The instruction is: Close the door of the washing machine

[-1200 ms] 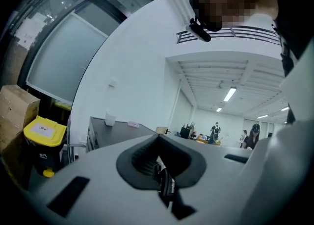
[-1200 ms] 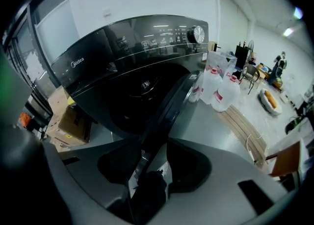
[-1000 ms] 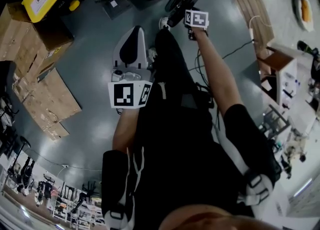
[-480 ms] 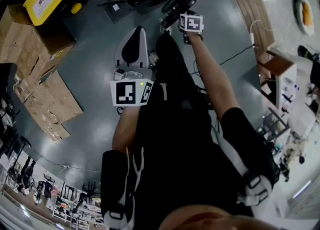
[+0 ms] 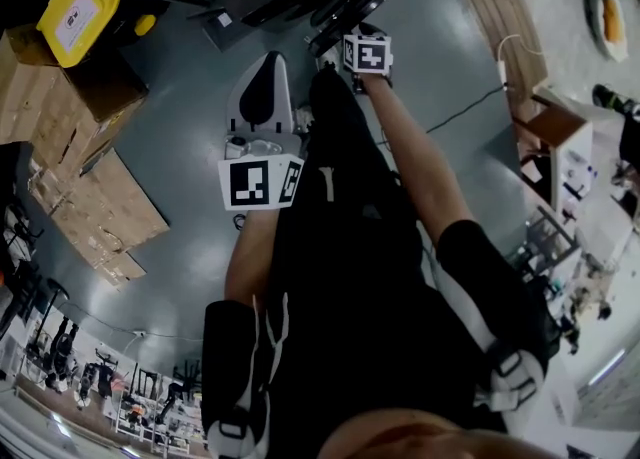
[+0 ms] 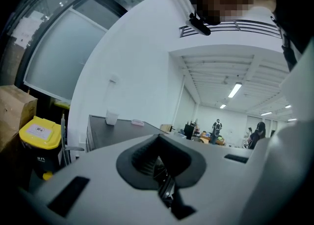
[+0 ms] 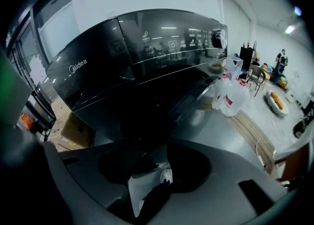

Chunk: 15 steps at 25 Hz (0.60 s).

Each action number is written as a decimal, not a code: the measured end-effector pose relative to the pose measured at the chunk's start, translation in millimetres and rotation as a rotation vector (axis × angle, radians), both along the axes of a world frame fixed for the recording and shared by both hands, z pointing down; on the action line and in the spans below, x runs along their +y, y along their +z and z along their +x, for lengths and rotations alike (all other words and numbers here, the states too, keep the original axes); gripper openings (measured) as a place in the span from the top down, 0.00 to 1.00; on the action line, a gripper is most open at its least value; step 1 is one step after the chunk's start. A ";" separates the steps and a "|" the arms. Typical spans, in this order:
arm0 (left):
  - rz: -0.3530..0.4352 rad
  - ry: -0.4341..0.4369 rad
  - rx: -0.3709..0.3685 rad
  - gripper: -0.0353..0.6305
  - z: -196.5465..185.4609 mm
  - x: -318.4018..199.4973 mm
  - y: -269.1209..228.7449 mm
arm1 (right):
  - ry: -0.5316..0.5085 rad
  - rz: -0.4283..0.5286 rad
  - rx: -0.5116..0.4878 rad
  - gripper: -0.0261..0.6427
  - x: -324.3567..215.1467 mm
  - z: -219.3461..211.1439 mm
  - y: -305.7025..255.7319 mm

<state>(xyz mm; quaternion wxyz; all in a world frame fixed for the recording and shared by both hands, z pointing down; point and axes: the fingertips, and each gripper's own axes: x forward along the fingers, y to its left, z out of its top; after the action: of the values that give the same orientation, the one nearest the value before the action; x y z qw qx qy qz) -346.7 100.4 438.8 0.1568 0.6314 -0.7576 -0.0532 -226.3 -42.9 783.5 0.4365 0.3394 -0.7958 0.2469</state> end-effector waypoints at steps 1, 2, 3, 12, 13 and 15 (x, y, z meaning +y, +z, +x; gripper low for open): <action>-0.003 0.001 0.002 0.94 -2.4 -2.9 1.1 | -0.002 0.000 -0.004 0.72 -0.3 -2.8 -0.3; -0.006 0.002 0.004 0.94 -4.7 -5.3 2.4 | -0.006 0.001 -0.008 0.72 -0.9 -6.1 -1.1; -0.009 0.000 0.005 0.94 -7.0 -7.2 4.0 | -0.012 0.001 -0.010 0.72 -1.6 -9.7 -2.1; -0.043 -0.027 0.016 0.94 -23.1 -23.5 15.1 | -0.108 0.015 -0.018 0.72 -10.7 -43.0 -5.2; -0.047 -0.027 0.016 0.94 -24.5 -25.3 16.1 | -0.117 0.010 -0.024 0.72 -11.0 -48.0 -3.9; -0.053 -0.029 0.017 0.94 -27.0 -28.7 17.8 | -0.142 0.004 -0.030 0.73 -11.8 -58.7 -1.8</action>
<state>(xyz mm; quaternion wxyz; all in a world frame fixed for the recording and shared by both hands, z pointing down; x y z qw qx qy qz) -373.7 71.7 456.6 0.1791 0.6154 -0.7665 -0.0408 -285.0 -54.6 781.7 0.4403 0.2791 -0.8249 0.2186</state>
